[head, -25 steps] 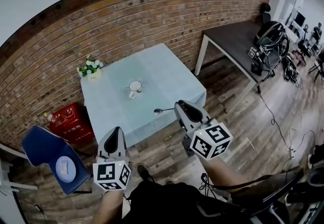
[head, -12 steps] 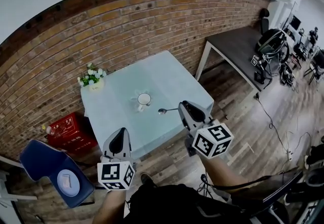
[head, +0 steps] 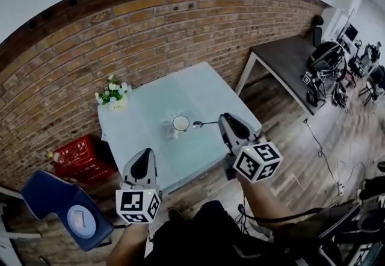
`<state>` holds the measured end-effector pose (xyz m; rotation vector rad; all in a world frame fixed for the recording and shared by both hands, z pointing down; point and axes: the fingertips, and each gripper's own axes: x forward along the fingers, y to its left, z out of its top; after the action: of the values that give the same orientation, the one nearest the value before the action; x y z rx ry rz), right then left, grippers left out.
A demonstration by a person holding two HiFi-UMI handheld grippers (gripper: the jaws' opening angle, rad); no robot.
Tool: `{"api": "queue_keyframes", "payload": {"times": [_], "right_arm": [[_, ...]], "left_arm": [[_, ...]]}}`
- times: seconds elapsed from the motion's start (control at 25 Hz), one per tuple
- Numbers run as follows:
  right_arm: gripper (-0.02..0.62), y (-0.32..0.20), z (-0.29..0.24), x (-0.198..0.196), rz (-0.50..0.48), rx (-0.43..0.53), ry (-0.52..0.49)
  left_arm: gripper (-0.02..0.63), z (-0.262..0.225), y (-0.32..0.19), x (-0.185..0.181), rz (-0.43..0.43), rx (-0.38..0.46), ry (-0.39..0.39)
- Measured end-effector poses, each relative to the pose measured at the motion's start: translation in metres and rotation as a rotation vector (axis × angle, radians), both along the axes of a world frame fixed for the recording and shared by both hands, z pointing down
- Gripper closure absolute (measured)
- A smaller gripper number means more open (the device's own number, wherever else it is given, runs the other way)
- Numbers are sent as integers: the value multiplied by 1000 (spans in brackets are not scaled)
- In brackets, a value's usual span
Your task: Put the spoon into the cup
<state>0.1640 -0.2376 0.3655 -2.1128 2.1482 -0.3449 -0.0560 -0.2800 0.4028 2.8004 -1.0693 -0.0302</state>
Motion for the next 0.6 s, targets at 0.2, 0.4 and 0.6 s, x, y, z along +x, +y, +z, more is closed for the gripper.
{"api": "queue_keyframes", "payload": {"times": [0.2, 0.4, 0.6], "right_arm": [[534, -30, 4, 11, -34, -8, -2], [534, -62, 11, 20, -94, -26, -3], [534, -91, 24, 31, -152, -56, 8]], "left_arm": [[597, 9, -16, 5, -41, -18, -18], [597, 11, -26, 13, -96, -36, -19], [597, 14, -33, 23, -146, -42, -32]]}}
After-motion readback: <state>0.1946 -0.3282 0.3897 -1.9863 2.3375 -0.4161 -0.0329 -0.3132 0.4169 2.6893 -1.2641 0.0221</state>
